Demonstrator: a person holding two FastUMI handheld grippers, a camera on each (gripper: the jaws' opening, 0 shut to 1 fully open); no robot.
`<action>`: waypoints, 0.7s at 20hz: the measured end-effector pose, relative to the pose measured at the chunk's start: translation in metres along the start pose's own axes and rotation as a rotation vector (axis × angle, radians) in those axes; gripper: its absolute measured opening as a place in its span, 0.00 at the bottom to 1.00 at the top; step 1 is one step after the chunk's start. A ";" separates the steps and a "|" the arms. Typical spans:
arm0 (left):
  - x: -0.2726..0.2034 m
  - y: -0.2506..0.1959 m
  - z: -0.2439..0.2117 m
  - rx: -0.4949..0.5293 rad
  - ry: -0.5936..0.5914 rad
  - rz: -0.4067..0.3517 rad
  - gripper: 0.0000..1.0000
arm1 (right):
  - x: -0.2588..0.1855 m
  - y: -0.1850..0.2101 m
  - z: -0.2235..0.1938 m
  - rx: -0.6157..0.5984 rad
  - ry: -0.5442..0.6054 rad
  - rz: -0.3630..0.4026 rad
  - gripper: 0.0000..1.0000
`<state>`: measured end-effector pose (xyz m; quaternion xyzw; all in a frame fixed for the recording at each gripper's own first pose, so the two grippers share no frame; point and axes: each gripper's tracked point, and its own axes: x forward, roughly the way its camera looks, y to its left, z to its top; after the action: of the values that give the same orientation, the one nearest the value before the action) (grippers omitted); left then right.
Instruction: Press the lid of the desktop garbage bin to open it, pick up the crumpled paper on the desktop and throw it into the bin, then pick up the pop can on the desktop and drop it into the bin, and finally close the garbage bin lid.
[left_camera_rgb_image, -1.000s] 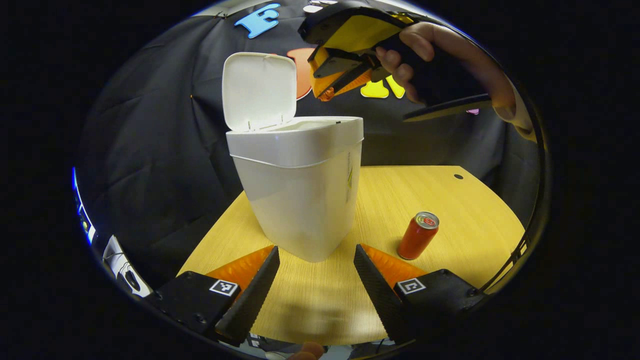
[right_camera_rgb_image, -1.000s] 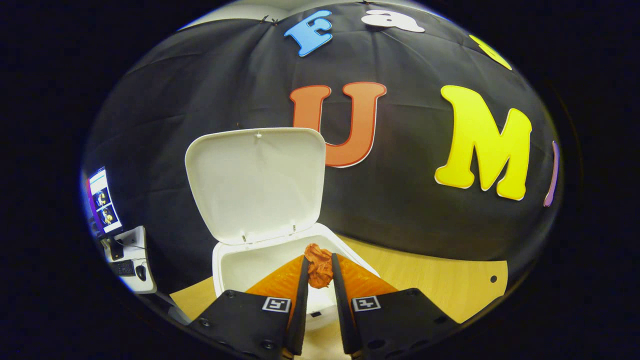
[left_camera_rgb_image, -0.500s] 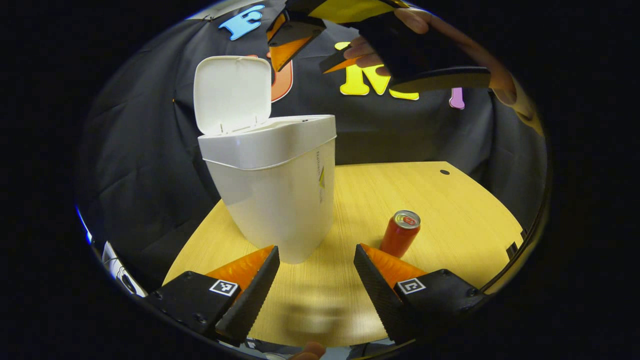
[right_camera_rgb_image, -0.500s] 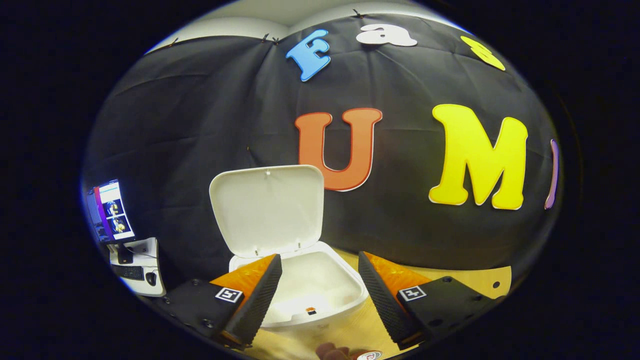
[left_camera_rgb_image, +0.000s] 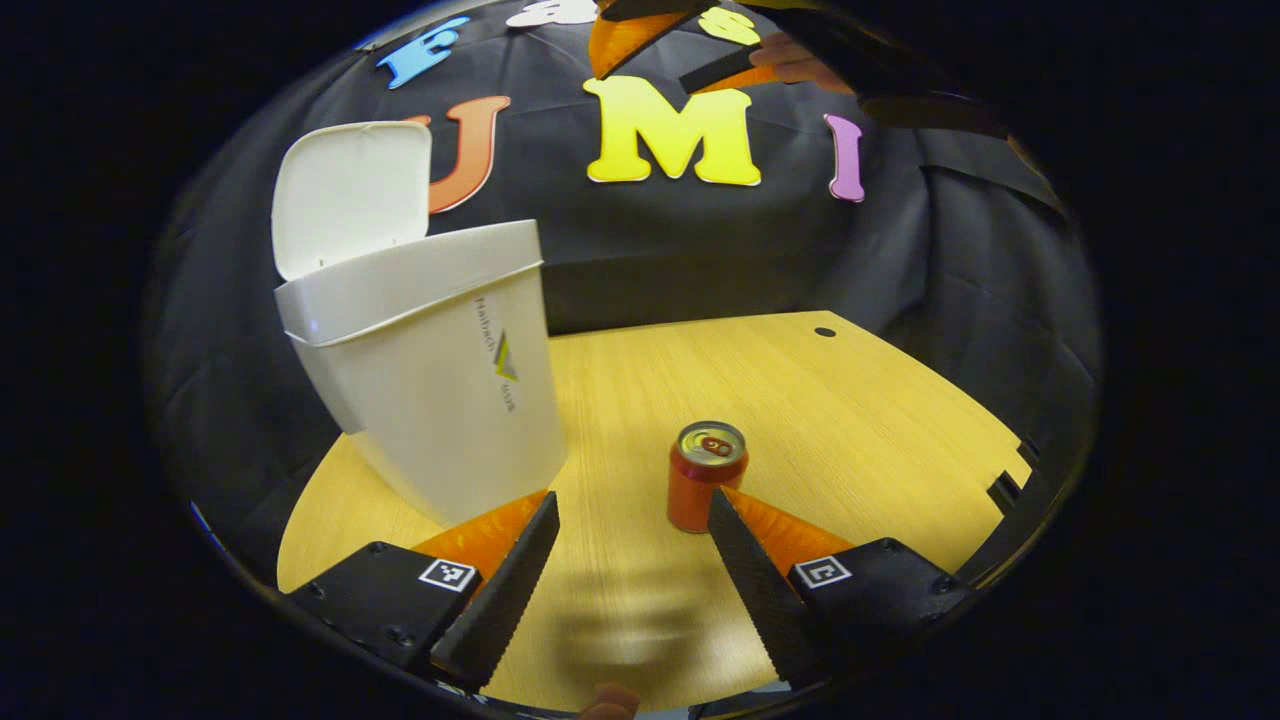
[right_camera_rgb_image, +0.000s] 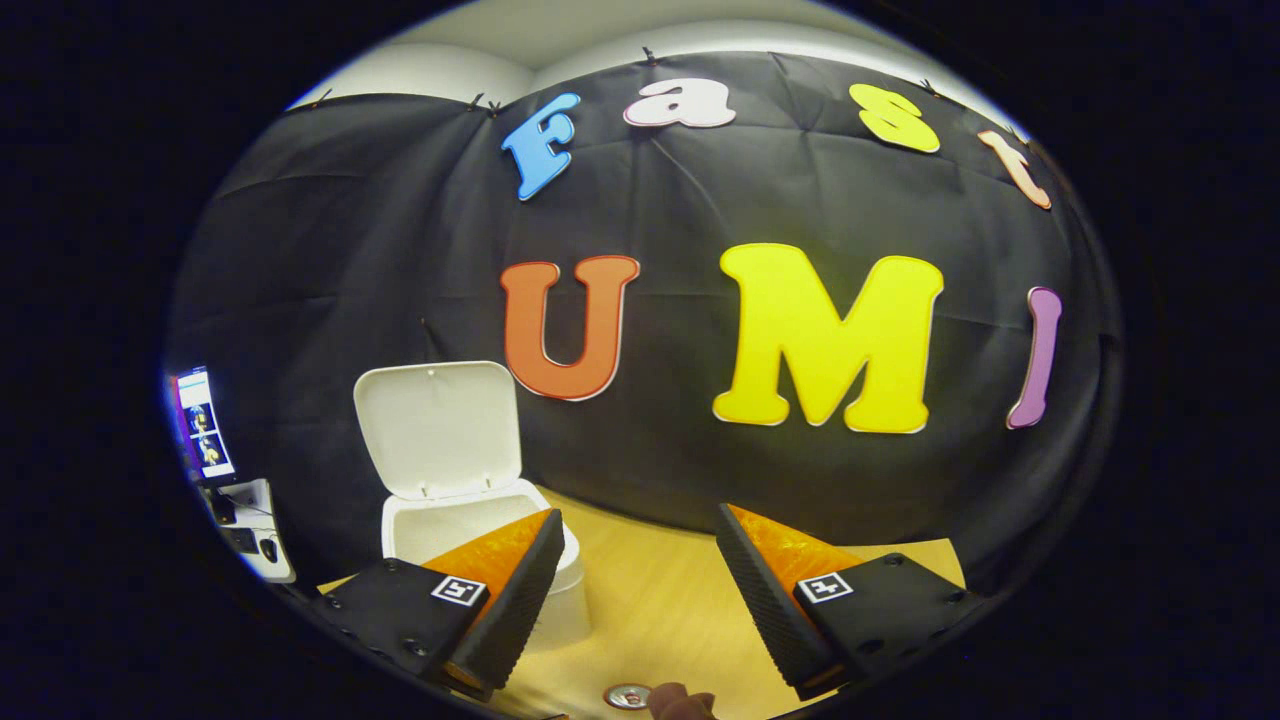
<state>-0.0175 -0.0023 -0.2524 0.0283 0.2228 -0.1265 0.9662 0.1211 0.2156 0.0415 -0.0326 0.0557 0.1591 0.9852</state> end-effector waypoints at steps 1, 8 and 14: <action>0.011 -0.010 -0.002 0.003 -0.001 -0.026 0.99 | -0.006 -0.014 -0.005 -0.006 0.009 -0.023 0.96; 0.071 -0.049 -0.038 0.011 0.055 -0.087 0.99 | -0.033 -0.087 -0.053 -0.029 0.128 -0.187 0.96; 0.113 -0.051 -0.044 0.023 0.083 -0.106 0.99 | -0.049 -0.121 -0.068 -0.020 0.168 -0.259 0.95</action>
<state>0.0485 -0.0728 -0.3417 0.0328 0.2626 -0.1786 0.9477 0.1065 0.0803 -0.0149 -0.0624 0.1318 0.0280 0.9889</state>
